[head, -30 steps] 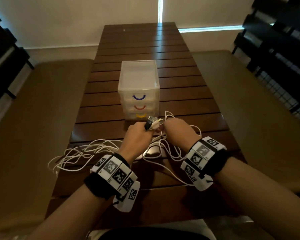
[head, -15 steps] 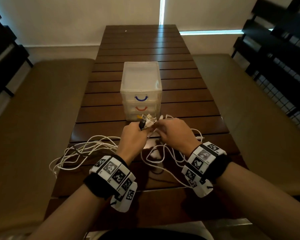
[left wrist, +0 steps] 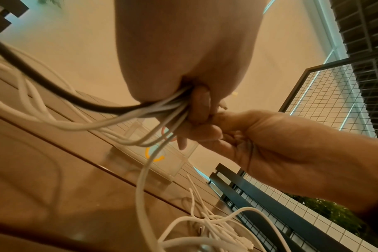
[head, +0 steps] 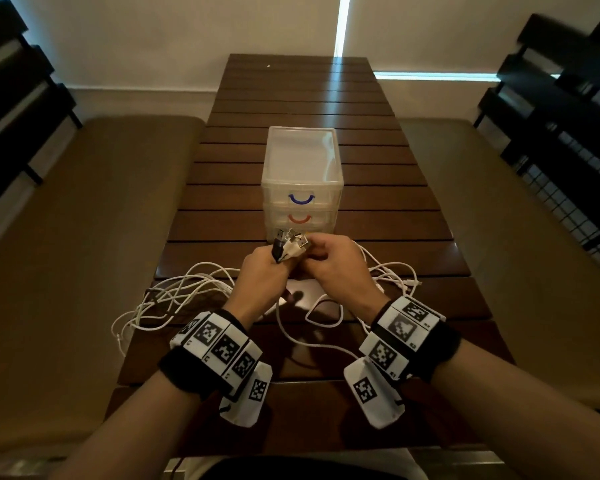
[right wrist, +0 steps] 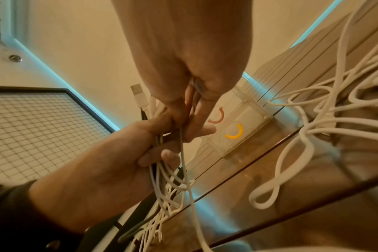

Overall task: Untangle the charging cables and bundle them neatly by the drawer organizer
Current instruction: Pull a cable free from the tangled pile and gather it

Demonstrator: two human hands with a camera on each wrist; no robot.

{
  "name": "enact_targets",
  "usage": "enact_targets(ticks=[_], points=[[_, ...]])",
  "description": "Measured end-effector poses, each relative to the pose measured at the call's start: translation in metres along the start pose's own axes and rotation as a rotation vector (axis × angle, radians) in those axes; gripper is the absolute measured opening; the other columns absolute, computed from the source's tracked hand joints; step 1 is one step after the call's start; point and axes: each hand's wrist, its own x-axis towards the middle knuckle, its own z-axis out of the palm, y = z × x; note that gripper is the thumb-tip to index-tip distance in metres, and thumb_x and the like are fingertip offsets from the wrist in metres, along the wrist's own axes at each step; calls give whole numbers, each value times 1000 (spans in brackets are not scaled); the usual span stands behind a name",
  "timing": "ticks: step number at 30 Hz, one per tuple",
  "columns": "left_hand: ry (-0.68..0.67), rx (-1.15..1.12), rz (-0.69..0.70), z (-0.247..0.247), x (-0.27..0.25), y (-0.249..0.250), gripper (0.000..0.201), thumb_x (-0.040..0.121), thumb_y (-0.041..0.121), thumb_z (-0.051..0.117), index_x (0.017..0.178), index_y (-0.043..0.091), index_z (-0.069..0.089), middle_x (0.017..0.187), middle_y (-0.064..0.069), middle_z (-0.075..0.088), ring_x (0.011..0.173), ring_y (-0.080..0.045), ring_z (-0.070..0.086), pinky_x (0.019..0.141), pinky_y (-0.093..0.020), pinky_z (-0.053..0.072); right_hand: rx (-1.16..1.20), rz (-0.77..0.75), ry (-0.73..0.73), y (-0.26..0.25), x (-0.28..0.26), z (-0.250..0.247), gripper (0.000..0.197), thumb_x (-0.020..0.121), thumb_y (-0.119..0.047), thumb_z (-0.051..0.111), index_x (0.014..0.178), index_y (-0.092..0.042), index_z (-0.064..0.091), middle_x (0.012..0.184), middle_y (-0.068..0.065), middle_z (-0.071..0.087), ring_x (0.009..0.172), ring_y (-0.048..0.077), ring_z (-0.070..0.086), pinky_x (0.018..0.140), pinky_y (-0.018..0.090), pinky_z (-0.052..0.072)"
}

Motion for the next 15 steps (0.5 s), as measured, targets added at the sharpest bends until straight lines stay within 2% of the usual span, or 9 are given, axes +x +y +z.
enact_targets(ticks=[3, 6, 8, 10, 13, 15], points=[[-12, 8, -8, -3, 2, -5, 31, 93, 37, 61, 83, 11, 73, 70, -5, 70, 56, -26, 65, 54, -40, 56, 23, -51, -58, -1, -1, 1, 37, 84, 13, 57, 112, -7, 72, 100, 9, 76, 94, 19, 73, 85, 33, 59], [33, 40, 10, -7, 2, -5, 32, 92, 37, 62, 75, 11, 70, 53, 3, 61, 52, -18, 58, 53, -37, 50, 90, -39, -69, -5, -1, 2, 42, 83, 15, 56, 118, -6, 71, 106, 5, 75, 102, 13, 69, 89, 25, 54], [58, 41, 28, -10, 3, -7, 29, 91, 38, 63, 76, 14, 71, 58, 1, 66, 59, -21, 63, 60, -42, 54, 137, -3, -104, -10, -2, 3, 52, 82, 18, 54, 125, -8, 66, 110, 1, 73, 102, 4, 67, 90, 20, 51], [76, 51, 34, -12, 5, -12, 25, 87, 38, 62, 81, 16, 73, 70, -1, 71, 70, -24, 67, 69, -49, 57, 146, 33, -144, -13, -3, 5, 68, 80, 21, 50, 138, -13, 54, 113, 2, 71, 100, 1, 65, 89, 17, 50], [120, 49, 48, -13, 7, -17, 21, 90, 33, 58, 87, 18, 73, 80, 0, 72, 79, -21, 67, 77, -51, 54, 206, 139, -177, -11, -5, 7, 91, 81, 21, 50, 155, -25, 24, 112, 5, 68, 101, 10, 64, 86, 20, 53], [165, -34, 90, -13, 7, -16, 17, 91, 26, 58, 85, 21, 73, 85, 1, 74, 86, -19, 68, 83, -49, 54, 160, 182, -170, -5, -4, 9, 92, 83, 16, 57, 155, -29, 20, 116, 4, 64, 107, 15, 63, 80, 23, 54]])
